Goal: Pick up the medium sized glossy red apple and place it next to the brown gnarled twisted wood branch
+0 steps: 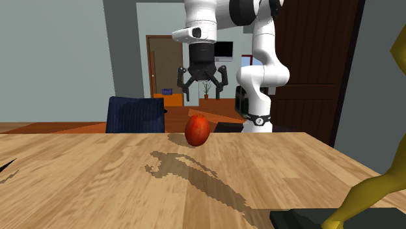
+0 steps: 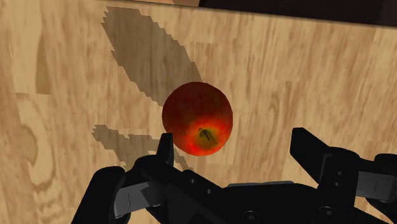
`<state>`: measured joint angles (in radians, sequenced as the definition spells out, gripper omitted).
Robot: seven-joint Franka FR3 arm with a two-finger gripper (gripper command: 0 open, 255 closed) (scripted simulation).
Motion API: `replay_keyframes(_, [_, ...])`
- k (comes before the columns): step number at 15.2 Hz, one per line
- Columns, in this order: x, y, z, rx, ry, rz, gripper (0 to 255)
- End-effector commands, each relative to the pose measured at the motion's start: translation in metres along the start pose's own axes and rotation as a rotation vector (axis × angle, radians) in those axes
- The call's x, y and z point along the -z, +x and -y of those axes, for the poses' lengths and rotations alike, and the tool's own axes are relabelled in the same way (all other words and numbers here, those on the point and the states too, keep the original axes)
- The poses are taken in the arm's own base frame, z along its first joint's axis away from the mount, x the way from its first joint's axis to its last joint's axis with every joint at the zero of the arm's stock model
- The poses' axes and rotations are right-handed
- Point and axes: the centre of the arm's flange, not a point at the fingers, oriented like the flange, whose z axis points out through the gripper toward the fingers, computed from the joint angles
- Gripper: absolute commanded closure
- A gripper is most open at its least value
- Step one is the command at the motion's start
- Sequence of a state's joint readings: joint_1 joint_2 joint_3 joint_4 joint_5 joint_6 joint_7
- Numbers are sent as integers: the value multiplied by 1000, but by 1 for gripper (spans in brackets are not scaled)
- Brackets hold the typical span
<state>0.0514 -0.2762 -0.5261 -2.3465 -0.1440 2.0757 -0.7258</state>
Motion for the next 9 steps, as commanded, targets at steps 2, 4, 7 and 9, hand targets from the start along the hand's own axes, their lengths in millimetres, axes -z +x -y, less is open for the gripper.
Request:
replay_keyframes(2, [-20, 7, -24, 51, 21, 2, 0])
replay_keyframes(4, [-31, 7, -24, 51, 21, 2, 0])
replay_keyframes(7, [-47, 7, -24, 51, 21, 2, 0])
replay_keyframes(9, [-60, 7, -24, 51, 21, 2, 0])
